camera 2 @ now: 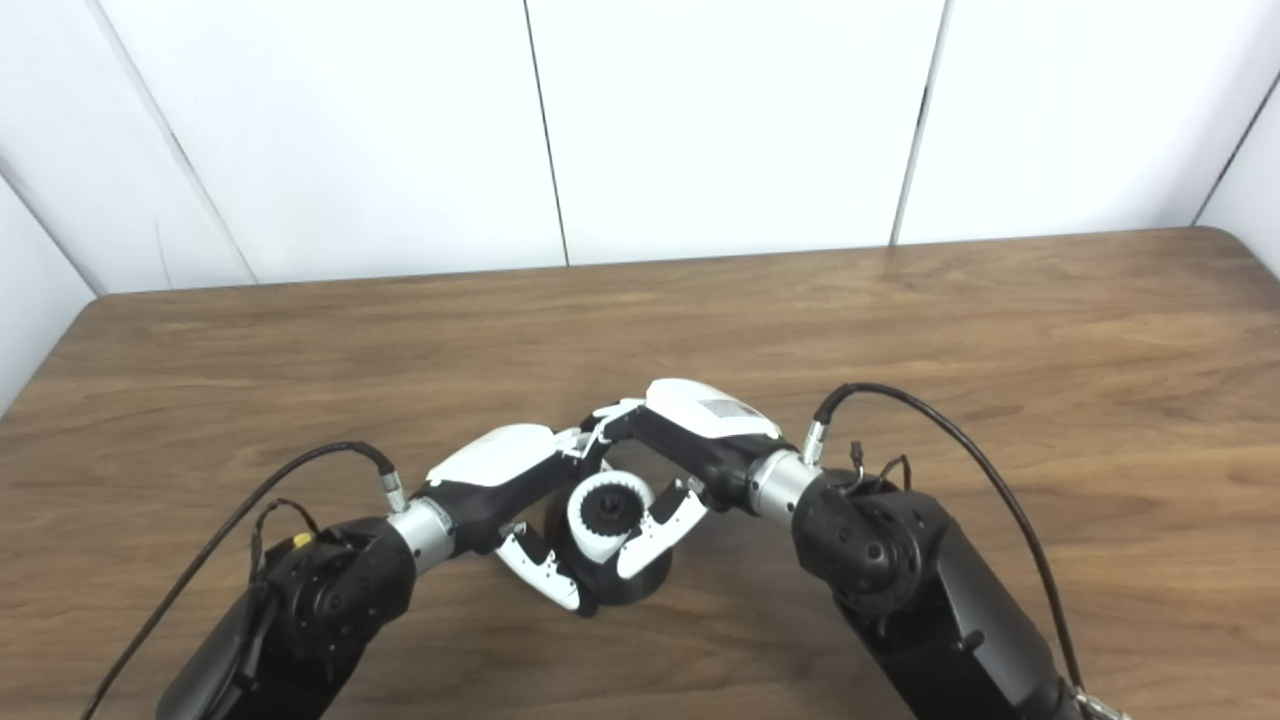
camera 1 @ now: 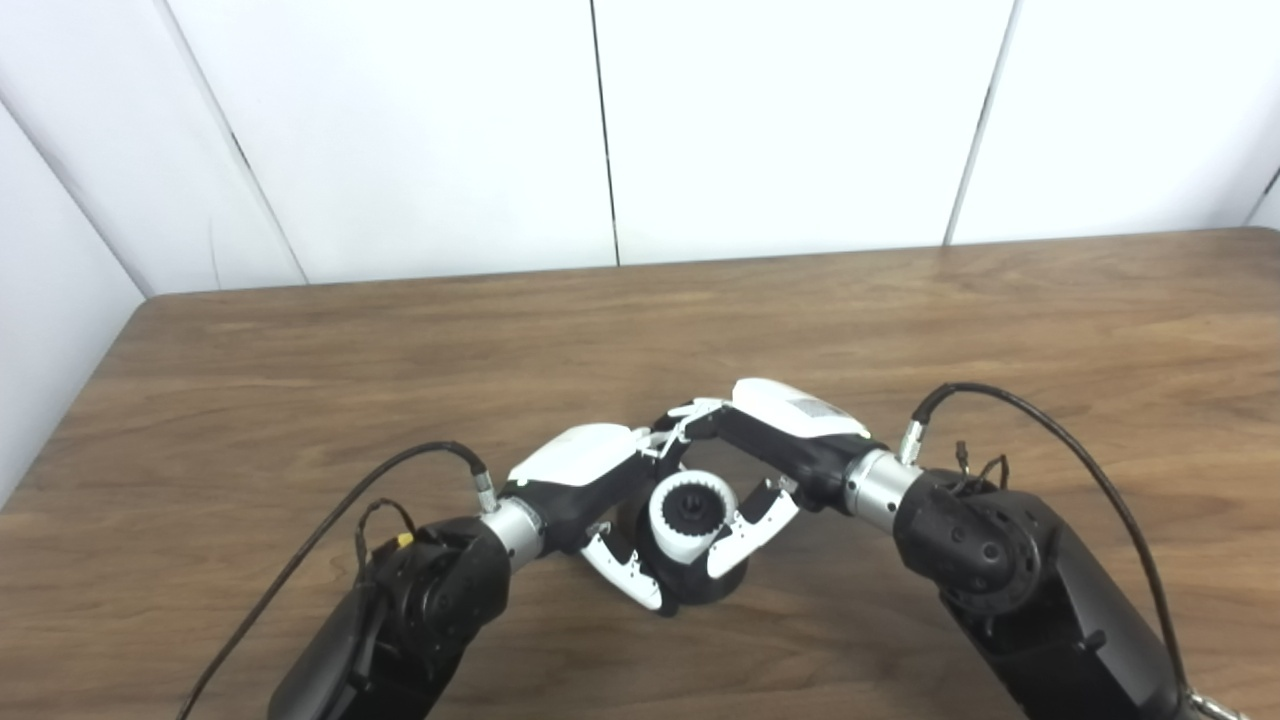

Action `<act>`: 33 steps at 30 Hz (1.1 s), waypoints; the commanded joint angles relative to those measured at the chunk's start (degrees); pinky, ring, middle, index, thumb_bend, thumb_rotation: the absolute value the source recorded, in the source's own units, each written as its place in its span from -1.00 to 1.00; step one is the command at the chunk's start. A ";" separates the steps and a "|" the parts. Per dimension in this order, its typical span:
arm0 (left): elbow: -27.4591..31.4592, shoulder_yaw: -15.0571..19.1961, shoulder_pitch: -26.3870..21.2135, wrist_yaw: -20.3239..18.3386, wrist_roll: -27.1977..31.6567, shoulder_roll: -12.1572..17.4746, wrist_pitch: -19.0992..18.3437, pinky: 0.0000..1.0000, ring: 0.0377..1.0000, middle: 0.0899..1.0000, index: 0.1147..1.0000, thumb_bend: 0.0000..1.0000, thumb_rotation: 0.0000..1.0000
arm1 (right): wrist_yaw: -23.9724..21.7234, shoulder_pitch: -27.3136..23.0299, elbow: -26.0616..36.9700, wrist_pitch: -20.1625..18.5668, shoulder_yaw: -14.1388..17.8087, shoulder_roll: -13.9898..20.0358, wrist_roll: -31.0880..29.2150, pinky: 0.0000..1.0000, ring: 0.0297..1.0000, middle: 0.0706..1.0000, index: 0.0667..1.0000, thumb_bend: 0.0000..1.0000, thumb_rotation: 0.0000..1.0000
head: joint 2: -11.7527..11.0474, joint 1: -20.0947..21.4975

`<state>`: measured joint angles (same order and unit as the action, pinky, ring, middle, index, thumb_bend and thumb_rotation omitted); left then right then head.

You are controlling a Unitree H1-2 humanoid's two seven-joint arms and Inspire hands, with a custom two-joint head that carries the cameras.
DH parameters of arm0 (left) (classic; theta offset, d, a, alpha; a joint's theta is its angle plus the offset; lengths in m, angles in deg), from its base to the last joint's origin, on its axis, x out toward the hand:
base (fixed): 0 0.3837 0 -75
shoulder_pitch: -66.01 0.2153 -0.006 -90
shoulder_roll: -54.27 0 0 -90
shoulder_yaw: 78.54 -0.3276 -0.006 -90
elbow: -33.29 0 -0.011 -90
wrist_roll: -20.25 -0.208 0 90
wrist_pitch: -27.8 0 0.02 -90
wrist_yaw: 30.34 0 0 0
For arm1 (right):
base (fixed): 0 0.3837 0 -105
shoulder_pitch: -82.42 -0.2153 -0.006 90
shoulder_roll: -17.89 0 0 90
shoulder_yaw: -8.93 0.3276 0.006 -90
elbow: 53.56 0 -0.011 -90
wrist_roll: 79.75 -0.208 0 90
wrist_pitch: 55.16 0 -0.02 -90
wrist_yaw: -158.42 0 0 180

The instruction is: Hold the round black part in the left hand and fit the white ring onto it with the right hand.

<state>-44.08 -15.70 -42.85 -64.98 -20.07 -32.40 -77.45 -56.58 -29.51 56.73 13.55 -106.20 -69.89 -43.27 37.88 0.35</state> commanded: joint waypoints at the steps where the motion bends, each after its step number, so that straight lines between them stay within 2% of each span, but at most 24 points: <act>1: 0.63 0.07 -1.77 -0.32 0.15 0.23 0.66 1.00 1.00 0.99 0.34 0.88 -0.46 | 0.95 -1.78 1.61 1.66 0.93 0.17 -0.38 0.67 0.89 0.79 0.44 1.00 -0.29 | 0.02 0.01; 11: 0.33 0.17 -1.53 0.03 -0.33 0.20 0.26 1.00 1.00 0.98 0.33 0.87 -0.50 | 0.43 -2.11 3.49 -0.59 3.50 -0.01 -1.65 0.62 0.88 0.82 0.52 1.00 -0.20 | 0.09 0.15; 22: -0.08 2.36 -0.73 0.38 2.09 0.85 -0.05 1.00 1.00 0.97 0.34 0.87 -0.50 | 1.62 -1.54 4.99 -3.74 8.84 -0.54 -6.45 0.54 0.81 0.80 0.51 1.00 -0.21 | -0.02 0.19; 29: 0.16 4.30 -0.65 -0.50 3.44 2.46 -1.34 1.00 1.00 0.94 0.38 0.91 -0.50 | 2.40 -0.84 4.59 -5.26 11.50 -0.72 -9.57 0.63 0.81 0.80 0.53 1.00 -0.16 | -0.14 0.10; 33: 1.41 6.36 -0.47 -2.16 5.21 3.82 -3.67 0.98 1.00 0.92 0.47 0.94 -0.52 | 2.98 0.31 3.20 -5.61 14.55 -1.96 -11.99 0.72 0.84 0.80 0.53 1.00 -0.11 | -0.32 0.03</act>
<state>-44.41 -11.28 -42.24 -66.95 -15.39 -30.57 -79.64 -54.98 -28.04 59.75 8.28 -93.03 -71.00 -53.90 37.53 0.35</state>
